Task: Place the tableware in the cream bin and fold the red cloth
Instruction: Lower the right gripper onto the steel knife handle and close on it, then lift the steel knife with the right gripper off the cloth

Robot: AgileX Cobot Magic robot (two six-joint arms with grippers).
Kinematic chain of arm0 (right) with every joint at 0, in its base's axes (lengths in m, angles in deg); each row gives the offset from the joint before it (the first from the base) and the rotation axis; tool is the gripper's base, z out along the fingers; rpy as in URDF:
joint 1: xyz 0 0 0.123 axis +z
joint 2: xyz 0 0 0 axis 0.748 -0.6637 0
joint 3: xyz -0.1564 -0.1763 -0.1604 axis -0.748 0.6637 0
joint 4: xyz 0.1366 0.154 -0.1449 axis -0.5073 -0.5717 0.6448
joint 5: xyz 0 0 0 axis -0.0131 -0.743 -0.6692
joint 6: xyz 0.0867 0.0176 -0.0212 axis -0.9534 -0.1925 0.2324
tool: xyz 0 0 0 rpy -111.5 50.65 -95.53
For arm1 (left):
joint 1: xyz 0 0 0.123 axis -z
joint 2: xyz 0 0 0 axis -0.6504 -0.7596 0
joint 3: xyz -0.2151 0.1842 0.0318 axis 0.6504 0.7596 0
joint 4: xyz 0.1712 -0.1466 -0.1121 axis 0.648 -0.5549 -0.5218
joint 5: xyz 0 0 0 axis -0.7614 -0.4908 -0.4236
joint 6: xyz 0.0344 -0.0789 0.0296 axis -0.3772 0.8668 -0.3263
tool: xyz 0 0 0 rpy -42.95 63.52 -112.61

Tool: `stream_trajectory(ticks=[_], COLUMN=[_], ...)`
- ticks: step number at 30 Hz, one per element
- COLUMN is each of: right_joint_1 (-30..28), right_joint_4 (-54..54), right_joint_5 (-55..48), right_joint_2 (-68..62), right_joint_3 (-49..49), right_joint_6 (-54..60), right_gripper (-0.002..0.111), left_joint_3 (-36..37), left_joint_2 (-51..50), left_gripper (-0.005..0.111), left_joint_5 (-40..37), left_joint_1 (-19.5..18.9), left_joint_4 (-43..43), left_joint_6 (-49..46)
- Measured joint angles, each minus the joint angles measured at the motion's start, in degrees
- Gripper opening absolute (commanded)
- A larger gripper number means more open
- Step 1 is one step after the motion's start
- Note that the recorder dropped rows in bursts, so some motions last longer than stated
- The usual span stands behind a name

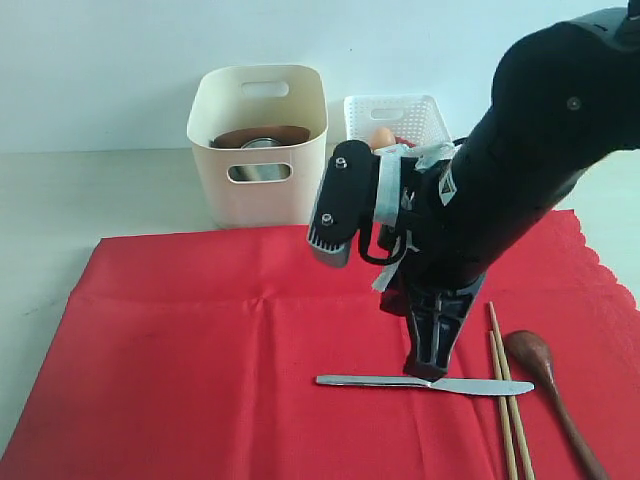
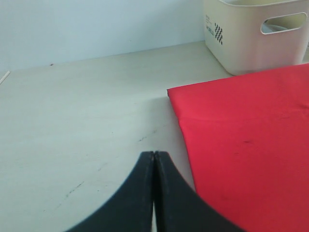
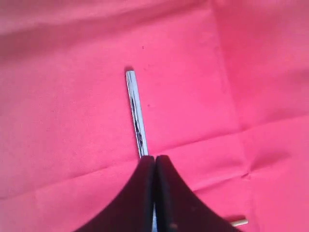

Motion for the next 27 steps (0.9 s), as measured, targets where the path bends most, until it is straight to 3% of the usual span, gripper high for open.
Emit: stream_trajectory(ticks=[4, 10, 12, 20, 27], right_joint_1=[0.00, 0.00, 0.00, -2.21, -6.73], right_joint_4=[0.15, 4.29, 7.31, 9.79, 2.15], right_joint_5=[0.09, 0.13, 0.13, 3.23, 3.83], right_joint_2=[-2.77, -10.31, -12.25, -17.30, -19.79], right_joint_3=[0.00, 0.00, 0.00, 0.00, -0.03], right_joint_6=[-1.11, -4.90, -7.17, -9.23, -4.73], right_gripper=[0.006, 0.039, 0.045, 0.046, 0.046], left_joint_3=[0.00, 0.00, 0.00, 0.00, 0.00], left_joint_2=[0.00, 0.00, 0.00, 0.00, 0.00], left_gripper=[0.000, 0.000, 0.000, 0.000, 0.000], left_joint_5=[0.00, 0.00, 0.00, 0.00, 0.00], left_joint_1=[0.00, 0.00, 0.00, 0.00, 0.00], left_joint_4=[0.00, 0.00, 0.00, 0.00, 0.00], left_joint_6=[0.00, 0.00, 0.00, 0.00, 0.00])
